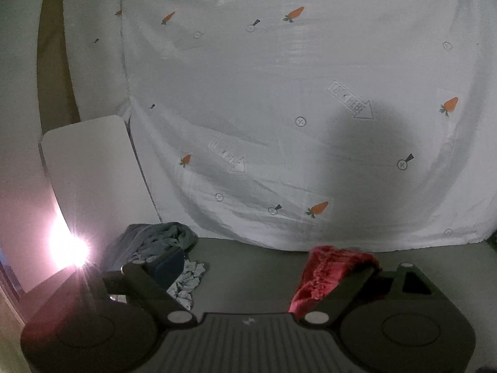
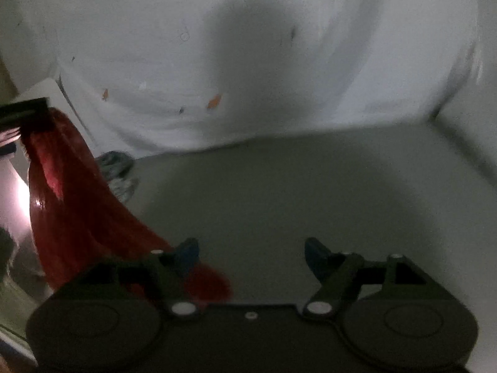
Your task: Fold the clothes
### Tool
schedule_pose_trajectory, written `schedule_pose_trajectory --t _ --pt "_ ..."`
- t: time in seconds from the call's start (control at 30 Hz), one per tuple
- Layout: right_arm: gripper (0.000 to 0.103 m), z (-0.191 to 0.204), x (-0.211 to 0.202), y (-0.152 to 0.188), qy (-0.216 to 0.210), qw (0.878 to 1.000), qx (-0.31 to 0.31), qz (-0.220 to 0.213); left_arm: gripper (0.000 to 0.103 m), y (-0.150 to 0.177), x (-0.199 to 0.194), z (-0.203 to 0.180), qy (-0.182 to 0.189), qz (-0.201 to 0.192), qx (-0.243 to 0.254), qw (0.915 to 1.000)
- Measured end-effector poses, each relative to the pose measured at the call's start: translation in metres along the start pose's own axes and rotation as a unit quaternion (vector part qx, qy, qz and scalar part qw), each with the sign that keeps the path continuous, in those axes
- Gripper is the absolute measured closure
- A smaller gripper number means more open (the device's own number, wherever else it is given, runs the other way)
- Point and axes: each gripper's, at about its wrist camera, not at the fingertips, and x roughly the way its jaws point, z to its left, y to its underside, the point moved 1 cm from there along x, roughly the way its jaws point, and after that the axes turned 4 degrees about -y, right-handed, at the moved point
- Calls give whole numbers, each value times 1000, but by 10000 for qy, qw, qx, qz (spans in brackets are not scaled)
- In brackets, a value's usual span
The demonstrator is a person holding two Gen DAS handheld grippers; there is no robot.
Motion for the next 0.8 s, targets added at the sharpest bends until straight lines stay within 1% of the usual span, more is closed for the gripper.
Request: schedule_pose_trajectory --t 0.07,0.13,0.17,0.23,0.27,0.3,0.33,0.4,0.43,0.5,0.57,0.6,0.67,0.7,0.73,0.8 --pt "25 -3 20 9 -307 9981 266 471 14 1 3 -1 9 -6 18 10000" --pt "25 -2 41 21 -266 9940 398 987 14 2 2 0 -35 -35 41 10000" --pt "26 -3 52 21 -168 9911 477 1228 14 3 3 1 -42 -30 -1 10000" --pt "26 -5 66 26 -87 9862 615 1537 14 4 3 3 -73 -21 -114 9999" --pt "27 -7 72 29 23 9834 640 1698 14 6 2 6 -124 -30 -155 9998" --pt "29 -7 75 31 244 9803 595 1869 14 7 1 8 -178 -40 -194 9996" --pt "30 -9 76 35 433 9778 569 1969 14 9 -1 10 -266 -47 -220 9994" --pt "30 -16 65 49 707 9766 584 1948 14 13 -5 14 -386 35 -319 9987" --pt "30 -18 56 53 853 9769 566 1874 14 16 -7 17 -433 112 -391 9982" --pt "31 -20 26 53 1183 9812 397 1470 14 21 -11 23 -526 265 -536 9968" --pt "31 -15 -15 47 1521 9851 17 806 14 27 -19 30 -655 390 -766 9941" --pt "31 -11 -39 44 1620 9858 -161 417 14 29 -23 34 -720 451 -883 9925" --pt "31 -3 -86 38 1807 9815 -516 -362 14 33 -33 44 -746 577 -1234 9879" --pt "31 1 -110 35 1895 9766 -692 -751 14 35 -37 48 -741 631 -1416 9851" --pt "31 5 -128 33 1975 9712 -835 -1041 14 36 -44 52 -690 664 -1608 9823" --pt "31 11 -144 35 2114 9633 -1016 -1306 13 36 -61 57 -581 617 -1934 9775"
